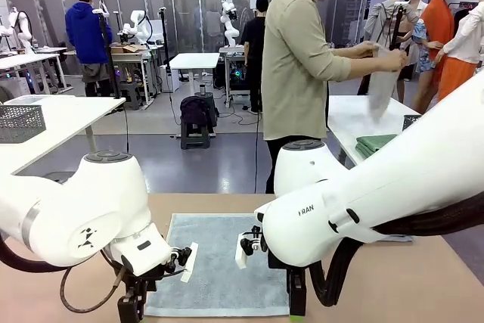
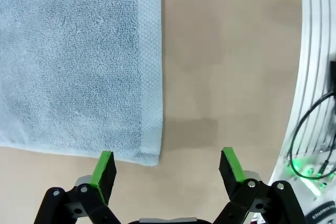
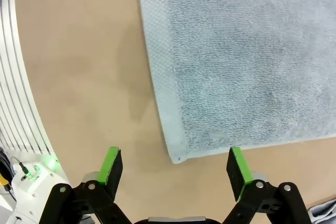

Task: Fold the towels and place them in the basket.
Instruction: When a person lays out a Towel with hook on the table, fold it in half twice.

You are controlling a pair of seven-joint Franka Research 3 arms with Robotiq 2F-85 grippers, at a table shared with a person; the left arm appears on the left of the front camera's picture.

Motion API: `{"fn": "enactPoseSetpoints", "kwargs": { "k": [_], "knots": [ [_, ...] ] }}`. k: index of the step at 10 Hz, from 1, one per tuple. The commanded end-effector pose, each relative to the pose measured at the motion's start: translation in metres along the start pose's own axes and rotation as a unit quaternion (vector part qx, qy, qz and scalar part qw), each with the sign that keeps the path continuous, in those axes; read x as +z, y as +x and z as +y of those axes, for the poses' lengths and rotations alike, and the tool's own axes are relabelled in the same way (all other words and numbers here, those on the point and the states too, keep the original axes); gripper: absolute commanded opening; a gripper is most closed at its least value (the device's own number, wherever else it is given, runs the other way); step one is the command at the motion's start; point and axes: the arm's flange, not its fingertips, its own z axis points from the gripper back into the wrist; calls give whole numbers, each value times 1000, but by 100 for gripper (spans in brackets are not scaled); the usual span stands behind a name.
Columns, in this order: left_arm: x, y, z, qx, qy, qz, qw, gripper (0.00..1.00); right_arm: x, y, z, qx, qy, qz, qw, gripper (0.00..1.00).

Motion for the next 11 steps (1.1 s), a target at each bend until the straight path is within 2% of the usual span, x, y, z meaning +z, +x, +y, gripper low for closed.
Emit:
{"fn": "enactPoseSetpoints", "kwargs": {
  "k": [1, 5, 11],
  "knots": [
    [-7, 2, 3, 9, 15, -3, 1000, 100, -3, -1, 3, 27, -9, 4, 1000, 100],
    [-10, 3, 10, 2, 21, -3, 1000, 100, -14, -10, 2, 50, -34, 10, 998, 100],
    [-17, 3, 10, -16, 8, 1, 1000, 100, -17, -11, -2, 57, -24, 0, 998, 100]
  ]
}}
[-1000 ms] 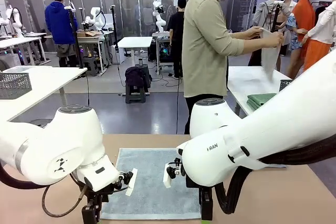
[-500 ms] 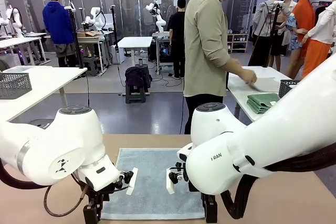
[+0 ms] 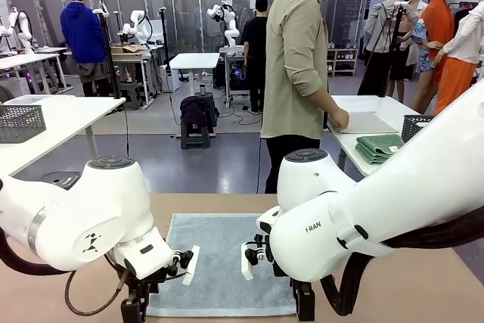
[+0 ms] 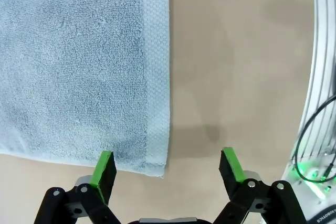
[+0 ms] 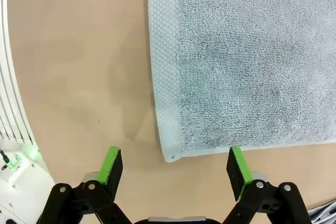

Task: Fold the towels and place them in the basket.
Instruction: When a person lays out a Towel with hook on the table, fold it in half twice.

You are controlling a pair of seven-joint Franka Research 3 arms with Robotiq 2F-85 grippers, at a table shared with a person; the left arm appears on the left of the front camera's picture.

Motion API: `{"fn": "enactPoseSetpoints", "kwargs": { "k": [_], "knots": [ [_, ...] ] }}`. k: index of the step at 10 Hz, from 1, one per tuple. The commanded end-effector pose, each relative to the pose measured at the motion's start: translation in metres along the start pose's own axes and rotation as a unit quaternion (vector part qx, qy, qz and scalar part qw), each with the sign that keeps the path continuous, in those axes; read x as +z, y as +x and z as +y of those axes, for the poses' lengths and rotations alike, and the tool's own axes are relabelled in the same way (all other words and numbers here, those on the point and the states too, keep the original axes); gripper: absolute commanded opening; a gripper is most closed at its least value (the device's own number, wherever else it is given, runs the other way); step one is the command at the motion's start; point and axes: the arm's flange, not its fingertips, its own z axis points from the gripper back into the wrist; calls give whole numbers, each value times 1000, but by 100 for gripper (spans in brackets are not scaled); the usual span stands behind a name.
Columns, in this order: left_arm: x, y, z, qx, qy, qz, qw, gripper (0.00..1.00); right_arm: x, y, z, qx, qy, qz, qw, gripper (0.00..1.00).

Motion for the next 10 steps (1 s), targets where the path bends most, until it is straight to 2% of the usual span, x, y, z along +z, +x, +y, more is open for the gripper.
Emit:
{"fn": "enactPoseSetpoints", "kwargs": {
  "k": [1, 3, 5, 6, 8, 10],
  "knots": [
    [-6, 2, 5, -15, 5, 3, 1000, 100, -6, -3, -2, 12, -1, -10, 1000, 100],
    [-8, 0, 5, -17, 3, 4, 1000, 100, -7, -2, -3, 13, 1, -12, 1000, 100],
    [-9, 2, 3, -26, 36, 9, 999, 100, -9, -2, -4, 17, -9, -13, 1000, 100],
    [-9, 2, 2, -28, 43, 11, 999, 100, -10, -2, -5, 17, -7, -13, 1000, 95],
    [-10, 1, 0, -35, 61, 13, 997, 100, -12, -3, -5, 16, -4, -15, 1000, 95],
    [-12, -1, 1, -28, 58, 19, 998, 100, -12, -4, -6, 15, -8, -17, 1000, 95]
  ]
}}
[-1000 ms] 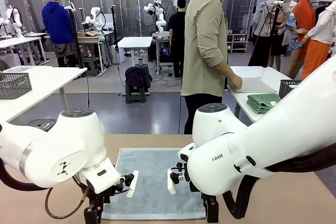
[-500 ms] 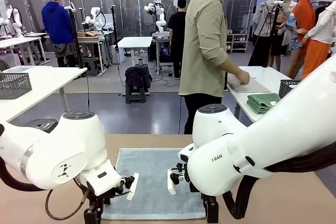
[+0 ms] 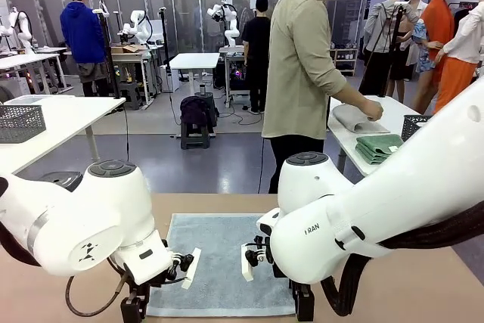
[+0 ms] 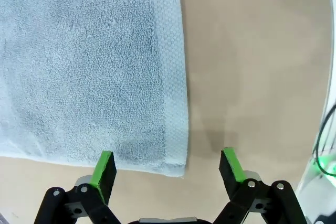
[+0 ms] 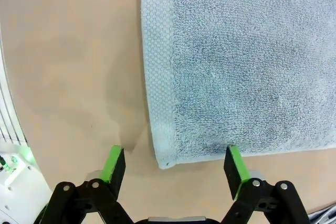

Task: Fold the towels and place them in the basket.
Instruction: When a person lays out a Towel with hook on the table, fold it in half twice.

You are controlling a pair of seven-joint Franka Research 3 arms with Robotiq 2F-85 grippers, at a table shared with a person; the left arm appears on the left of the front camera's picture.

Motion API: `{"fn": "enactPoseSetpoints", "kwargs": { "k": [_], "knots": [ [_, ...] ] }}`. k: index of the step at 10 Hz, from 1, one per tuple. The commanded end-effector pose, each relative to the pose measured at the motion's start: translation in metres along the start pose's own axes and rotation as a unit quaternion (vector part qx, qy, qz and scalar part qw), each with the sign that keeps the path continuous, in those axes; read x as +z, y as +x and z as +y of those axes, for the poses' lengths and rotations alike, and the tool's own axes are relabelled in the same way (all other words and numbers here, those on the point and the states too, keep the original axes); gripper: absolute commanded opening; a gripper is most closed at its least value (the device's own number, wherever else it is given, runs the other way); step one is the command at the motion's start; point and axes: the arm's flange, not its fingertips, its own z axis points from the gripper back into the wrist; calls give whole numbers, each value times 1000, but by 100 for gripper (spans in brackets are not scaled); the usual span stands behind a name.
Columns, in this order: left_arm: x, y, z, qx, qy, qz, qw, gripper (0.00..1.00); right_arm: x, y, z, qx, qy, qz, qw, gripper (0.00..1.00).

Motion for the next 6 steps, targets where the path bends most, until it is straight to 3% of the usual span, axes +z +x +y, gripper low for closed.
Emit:
{"fn": "enactPoseSetpoints", "kwargs": {
  "k": [1, 4, 5, 6],
  "knots": [
    [-10, -2, -3, 14, 20, 11, 1000, 100, -6, -4, -2, 11, -7, -12, 1000, 95],
    [-12, -1, -1, 20, 21, 11, 1000, 100, -6, -4, -2, 12, -7, -15, 1000, 95],
    [-12, 0, 0, 18, 20, 13, 1000, 80, -7, -5, -3, 10, -1, -16, 1000, 75],
    [-12, 1, 0, 19, 23, 12, 999, 80, -7, -5, -3, 13, -9, -14, 1000, 75]
  ]
}}
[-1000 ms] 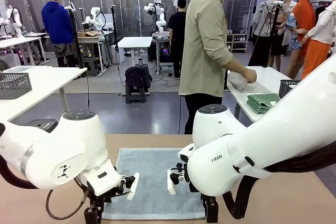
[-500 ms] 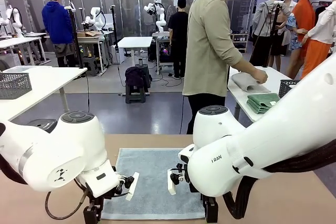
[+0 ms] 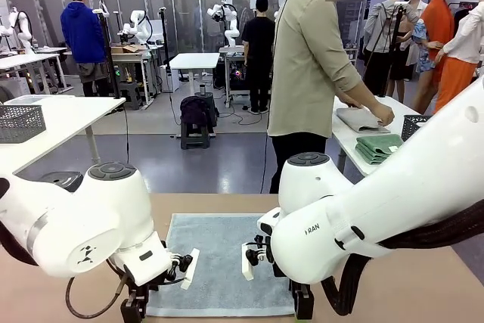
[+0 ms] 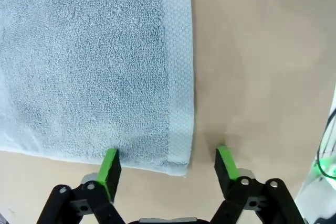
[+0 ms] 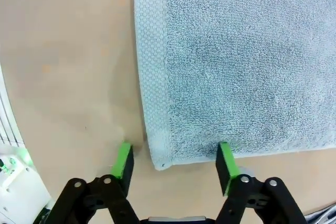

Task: Fold the towels and place them in the basket.
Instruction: When a person lays out a Towel with hook on the table, fold it in half twice.

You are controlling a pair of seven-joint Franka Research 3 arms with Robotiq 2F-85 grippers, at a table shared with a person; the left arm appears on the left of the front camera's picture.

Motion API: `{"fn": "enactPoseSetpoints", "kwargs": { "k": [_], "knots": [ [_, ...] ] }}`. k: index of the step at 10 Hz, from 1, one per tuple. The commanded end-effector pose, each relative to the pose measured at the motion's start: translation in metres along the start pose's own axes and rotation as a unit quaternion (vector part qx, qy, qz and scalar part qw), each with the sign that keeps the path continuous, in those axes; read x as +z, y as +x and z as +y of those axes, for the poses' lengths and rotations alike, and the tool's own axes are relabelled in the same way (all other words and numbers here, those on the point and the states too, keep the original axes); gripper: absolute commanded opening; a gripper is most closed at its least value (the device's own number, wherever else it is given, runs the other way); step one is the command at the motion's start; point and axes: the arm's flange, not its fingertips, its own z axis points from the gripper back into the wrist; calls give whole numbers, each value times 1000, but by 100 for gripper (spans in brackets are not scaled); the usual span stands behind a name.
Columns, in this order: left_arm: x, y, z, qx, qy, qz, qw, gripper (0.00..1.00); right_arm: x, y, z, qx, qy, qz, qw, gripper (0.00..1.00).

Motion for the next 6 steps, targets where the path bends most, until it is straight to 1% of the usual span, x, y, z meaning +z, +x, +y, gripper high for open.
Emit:
{"fn": "enactPoseSetpoints", "kwargs": {
  "k": [1, 3, 4, 5, 6],
  "knots": [
    [-7, 4, 0, 9, 20, 5, 1000, 80, -5, -4, -1, 13, -8, -8, 1000, 75],
    [-7, 3, 0, 13, 23, 7, 1000, 80, -6, -4, -2, 11, -3, -7, 1000, 75],
    [-7, 3, 0, 10, 29, 11, 999, 75, -5, -5, -2, 11, -5, -6, 1000, 57],
    [-6, 3, 0, 10, 26, 11, 1000, 61, -5, -5, -2, 13, -8, -7, 1000, 55],
    [-6, 3, 1, 11, 26, 9, 1000, 59, -5, -5, -2, 12, -11, -7, 1000, 55]
  ]
}}
